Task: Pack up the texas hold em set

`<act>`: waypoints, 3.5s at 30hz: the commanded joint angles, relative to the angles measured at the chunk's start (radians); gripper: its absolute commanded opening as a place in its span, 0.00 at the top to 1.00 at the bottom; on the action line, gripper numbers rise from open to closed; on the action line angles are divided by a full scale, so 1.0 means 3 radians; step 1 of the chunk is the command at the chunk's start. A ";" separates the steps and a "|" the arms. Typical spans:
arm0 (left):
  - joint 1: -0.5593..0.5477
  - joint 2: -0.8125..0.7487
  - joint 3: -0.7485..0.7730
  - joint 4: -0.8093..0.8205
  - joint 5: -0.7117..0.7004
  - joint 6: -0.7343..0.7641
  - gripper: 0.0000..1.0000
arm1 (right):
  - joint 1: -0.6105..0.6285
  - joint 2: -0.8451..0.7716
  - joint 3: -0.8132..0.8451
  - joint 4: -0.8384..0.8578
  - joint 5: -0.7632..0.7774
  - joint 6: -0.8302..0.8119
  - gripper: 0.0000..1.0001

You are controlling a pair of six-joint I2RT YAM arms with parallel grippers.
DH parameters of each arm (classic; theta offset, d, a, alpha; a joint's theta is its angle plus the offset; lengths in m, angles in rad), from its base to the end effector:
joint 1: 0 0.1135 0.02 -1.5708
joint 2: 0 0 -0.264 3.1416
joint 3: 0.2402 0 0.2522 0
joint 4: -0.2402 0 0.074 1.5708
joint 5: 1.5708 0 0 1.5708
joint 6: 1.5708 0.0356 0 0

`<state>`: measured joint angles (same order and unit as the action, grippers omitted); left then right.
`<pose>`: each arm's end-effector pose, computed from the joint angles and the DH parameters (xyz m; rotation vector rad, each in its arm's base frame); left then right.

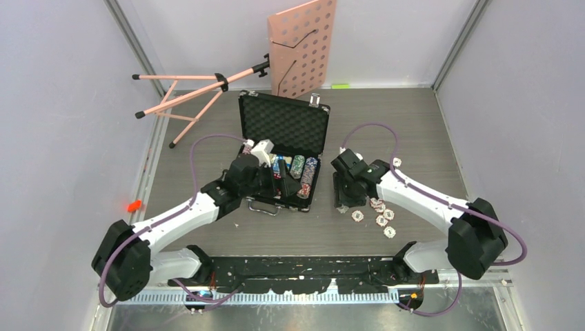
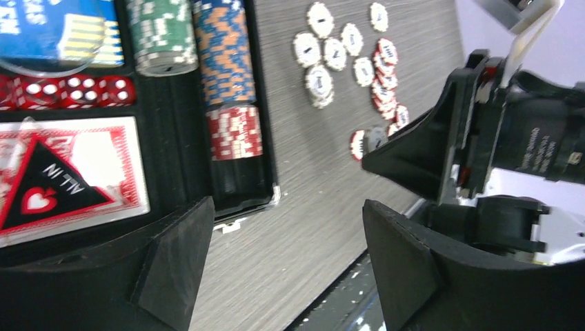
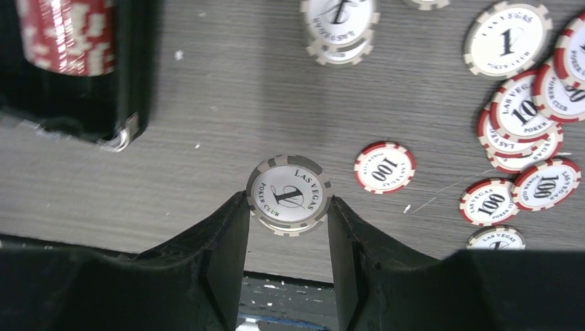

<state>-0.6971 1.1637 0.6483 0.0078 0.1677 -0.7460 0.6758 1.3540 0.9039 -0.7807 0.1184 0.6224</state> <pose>0.1906 -0.1673 0.2344 0.0561 2.2470 -1.0137 0.1948 0.1508 0.2157 -0.0462 2.7955 0.1581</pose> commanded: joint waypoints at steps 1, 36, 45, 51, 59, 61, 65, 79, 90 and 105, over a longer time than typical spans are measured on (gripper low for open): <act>0.0035 0.0087 0.0329 -0.0087 0.0413 -0.0036 0.17 | 0.0096 -0.0196 0.0165 -0.0037 -0.0193 -0.0207 0.68; 0.0279 0.1211 0.0527 0.0927 0.2312 -0.1283 0.29 | 0.0524 -0.0203 0.0776 0.0288 -0.0875 -0.0799 0.69; 0.0279 0.1198 0.0489 0.0920 0.2400 -0.1351 0.38 | 0.0525 -0.0074 0.0867 0.0360 -0.0895 -0.0898 0.70; 0.0266 0.1226 0.0483 0.0920 0.2464 -0.1373 0.52 | 0.0527 -0.0039 0.0888 0.0386 -0.0913 -0.0936 0.70; 0.0241 0.1277 0.0450 0.0942 0.2518 -0.1403 0.68 | 0.0528 0.0000 0.0877 0.0463 -0.0937 -0.0956 0.70; 0.0240 0.1291 0.0446 0.0945 0.2528 -0.1410 0.70 | 0.0526 0.0013 0.0867 0.0484 -0.0937 -0.0966 0.70; 0.0239 0.1344 0.0444 0.0973 0.2593 -0.1405 0.82 | 0.0529 0.0034 0.0829 0.0550 -0.0923 -0.0991 0.70; 0.0249 0.1111 0.0622 0.0069 0.2170 -0.0758 1.00 | 0.0529 -0.0092 0.0634 0.0681 -0.0584 -0.0928 0.08; 0.0213 0.0566 0.0738 -0.0723 0.0399 0.0101 1.00 | 0.0515 -0.1032 0.0023 0.0828 0.0345 -0.0695 0.04; -0.0850 0.0841 0.1445 -0.2275 -0.2859 -0.2519 1.00 | 0.0494 -0.1991 -0.0465 0.0825 0.0868 -0.0365 0.05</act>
<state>-0.9302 1.3800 0.9665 -0.4728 -0.4046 -1.2533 0.8272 0.8051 0.7708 -0.5610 0.3363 0.4866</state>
